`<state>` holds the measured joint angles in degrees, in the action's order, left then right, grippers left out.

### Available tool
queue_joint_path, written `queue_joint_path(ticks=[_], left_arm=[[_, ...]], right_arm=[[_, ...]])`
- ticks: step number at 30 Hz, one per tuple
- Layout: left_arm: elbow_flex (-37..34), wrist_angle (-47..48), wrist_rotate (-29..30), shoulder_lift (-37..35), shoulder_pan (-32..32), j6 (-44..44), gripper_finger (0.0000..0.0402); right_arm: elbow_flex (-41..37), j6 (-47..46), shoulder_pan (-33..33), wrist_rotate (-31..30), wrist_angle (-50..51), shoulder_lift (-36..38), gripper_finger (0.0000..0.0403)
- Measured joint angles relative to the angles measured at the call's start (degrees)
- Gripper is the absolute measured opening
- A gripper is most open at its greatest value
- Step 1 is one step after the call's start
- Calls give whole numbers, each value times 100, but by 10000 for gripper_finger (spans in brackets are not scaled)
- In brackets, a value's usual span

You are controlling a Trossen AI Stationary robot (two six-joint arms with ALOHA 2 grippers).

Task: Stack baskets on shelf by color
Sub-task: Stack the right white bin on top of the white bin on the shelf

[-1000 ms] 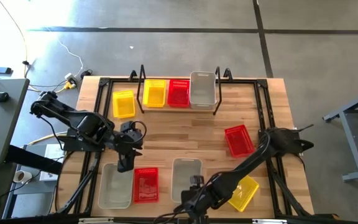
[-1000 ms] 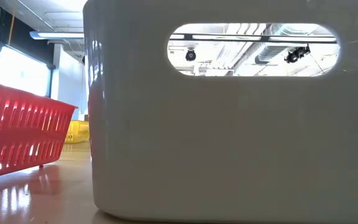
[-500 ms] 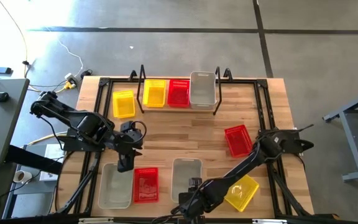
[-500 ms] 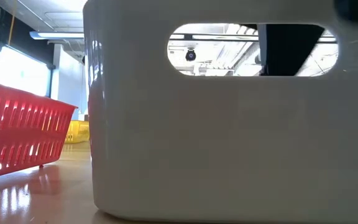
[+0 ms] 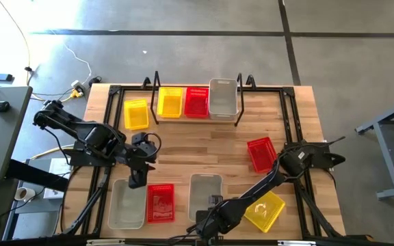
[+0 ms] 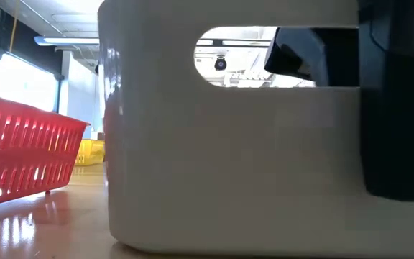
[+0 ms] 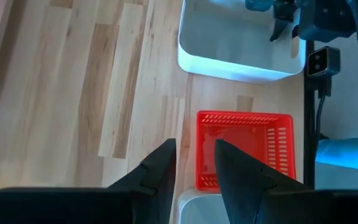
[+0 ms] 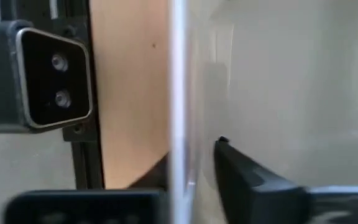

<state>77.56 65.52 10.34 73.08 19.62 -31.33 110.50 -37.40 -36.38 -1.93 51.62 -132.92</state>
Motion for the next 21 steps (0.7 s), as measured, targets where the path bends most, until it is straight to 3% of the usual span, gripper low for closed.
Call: queue_joint_path(ticks=[3, 10, 21], left_arm=[[0, 93, 76, 0, 0, 0, 99], [0, 113, 82, 0, 0, 0, 99], [2, 111, 85, 2, 0, 0, 99]], right_arm=[[0, 133, 0, 68, 8, 8, 10], [0, 226, 2, 171, 31, 180, 3], [7, 707, 128, -719, 518, 1009, 1]])
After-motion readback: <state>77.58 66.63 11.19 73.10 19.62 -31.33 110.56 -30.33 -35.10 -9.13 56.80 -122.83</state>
